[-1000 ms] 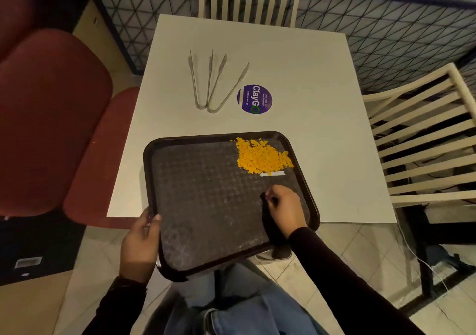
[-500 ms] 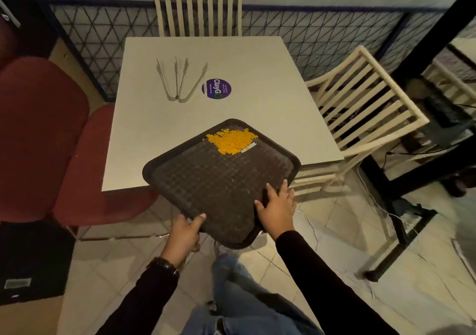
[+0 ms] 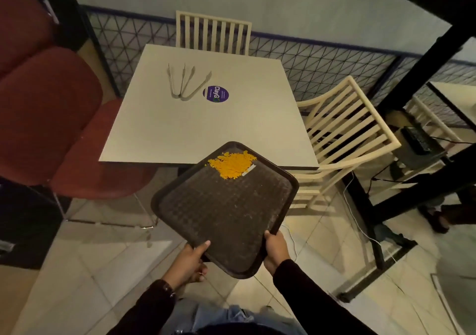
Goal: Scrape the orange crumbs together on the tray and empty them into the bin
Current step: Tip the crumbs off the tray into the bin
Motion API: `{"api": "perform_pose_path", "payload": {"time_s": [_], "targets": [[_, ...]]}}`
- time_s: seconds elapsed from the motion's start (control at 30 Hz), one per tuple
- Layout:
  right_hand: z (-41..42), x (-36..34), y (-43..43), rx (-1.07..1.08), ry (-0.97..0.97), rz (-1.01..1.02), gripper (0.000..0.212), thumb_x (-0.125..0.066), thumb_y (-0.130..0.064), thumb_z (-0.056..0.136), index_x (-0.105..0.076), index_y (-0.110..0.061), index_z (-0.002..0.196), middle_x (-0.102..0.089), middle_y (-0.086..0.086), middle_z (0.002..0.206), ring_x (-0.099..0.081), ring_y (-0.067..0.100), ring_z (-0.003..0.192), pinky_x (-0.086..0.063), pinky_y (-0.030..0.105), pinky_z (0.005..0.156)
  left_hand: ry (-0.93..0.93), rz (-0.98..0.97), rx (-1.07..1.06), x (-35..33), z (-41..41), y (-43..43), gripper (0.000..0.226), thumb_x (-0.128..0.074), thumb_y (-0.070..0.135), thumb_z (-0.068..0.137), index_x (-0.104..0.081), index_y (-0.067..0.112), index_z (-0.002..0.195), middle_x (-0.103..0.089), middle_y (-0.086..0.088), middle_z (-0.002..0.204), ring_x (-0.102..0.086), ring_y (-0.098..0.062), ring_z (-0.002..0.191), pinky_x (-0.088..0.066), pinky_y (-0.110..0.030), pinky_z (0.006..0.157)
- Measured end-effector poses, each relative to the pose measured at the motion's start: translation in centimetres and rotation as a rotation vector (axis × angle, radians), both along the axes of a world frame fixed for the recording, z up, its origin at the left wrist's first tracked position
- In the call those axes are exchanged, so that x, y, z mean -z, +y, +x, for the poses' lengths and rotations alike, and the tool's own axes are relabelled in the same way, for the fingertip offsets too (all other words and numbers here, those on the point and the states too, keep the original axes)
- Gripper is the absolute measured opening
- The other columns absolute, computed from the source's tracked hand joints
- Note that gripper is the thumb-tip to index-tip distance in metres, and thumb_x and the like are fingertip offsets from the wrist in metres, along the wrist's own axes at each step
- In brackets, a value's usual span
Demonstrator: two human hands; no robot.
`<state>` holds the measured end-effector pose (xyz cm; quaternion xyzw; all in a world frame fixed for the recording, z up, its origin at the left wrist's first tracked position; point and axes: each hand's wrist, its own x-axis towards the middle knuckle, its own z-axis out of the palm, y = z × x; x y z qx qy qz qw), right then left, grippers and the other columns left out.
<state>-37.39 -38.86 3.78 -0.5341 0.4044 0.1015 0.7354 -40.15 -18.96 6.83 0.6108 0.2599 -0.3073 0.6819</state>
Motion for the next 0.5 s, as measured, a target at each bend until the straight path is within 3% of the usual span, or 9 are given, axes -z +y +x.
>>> {"api": "perform_pose_path", "payload": {"time_s": [0.17,0.27,0.33,0.4,0.5], "targets": [[-1.2,0.1,-5.4,-0.062,0.068,-0.078,0.022,-0.032,-0.006,0.098,-0.052,-0.014,0.102,-0.062,0.016,0.105,-0.060,0.031,0.092,-0.052,0.042,0.083,0.070,0.015,-0.316,3.3,-1.0,-2.1,0.042,-0.042,0.030,0.096,-0.047,0.000,0.124,-0.055,-0.011,0.090,-0.050,-0.020,0.062,-0.044,-0.020,0.041],[-1.9,1.4,-9.4,-0.132,0.070,-0.334,0.022,-0.031,-0.010,0.099,-0.050,-0.012,0.110,-0.060,0.015,0.108,-0.059,0.031,0.096,-0.048,0.039,0.084,-0.014,0.158,-0.478,6.9,-1.7,-2.7,0.043,-0.043,0.032,0.095,-0.049,0.000,0.122,-0.056,-0.021,0.108,-0.058,-0.030,0.077,-0.052,-0.027,0.049],[-2.9,2.3,-12.0,-0.166,0.043,-0.428,0.022,-0.031,-0.010,0.100,-0.050,-0.008,0.111,-0.059,0.012,0.101,-0.058,0.028,0.093,-0.047,0.035,0.080,-0.058,0.334,-0.519,9.2,-2.4,-3.5,0.052,-0.049,0.046,0.087,-0.053,0.007,0.119,-0.058,-0.021,0.117,-0.059,-0.037,0.099,-0.055,-0.033,0.070],[-4.7,3.4,-14.3,-0.220,0.024,-0.490,0.020,-0.033,-0.010,0.099,-0.052,-0.010,0.101,-0.058,0.010,0.092,-0.056,0.026,0.085,-0.045,0.035,0.077,-0.052,0.457,-0.504,9.8,-4.0,-5.5,0.044,-0.046,0.045,0.089,-0.059,0.012,0.116,-0.058,-0.010,0.121,-0.054,-0.029,0.113,-0.044,-0.038,0.096],[-7.3,5.5,-16.9,-0.289,0.063,-0.539,0.021,-0.035,-0.012,0.098,-0.055,-0.016,0.094,-0.061,0.011,0.093,-0.057,0.028,0.087,-0.045,0.041,0.084,-0.019,0.472,-0.544,11.5,-6.7,-9.3,0.034,-0.041,0.029,0.097,-0.061,0.008,0.113,-0.059,-0.005,0.108,-0.052,-0.019,0.104,-0.037,-0.028,0.089]]}}
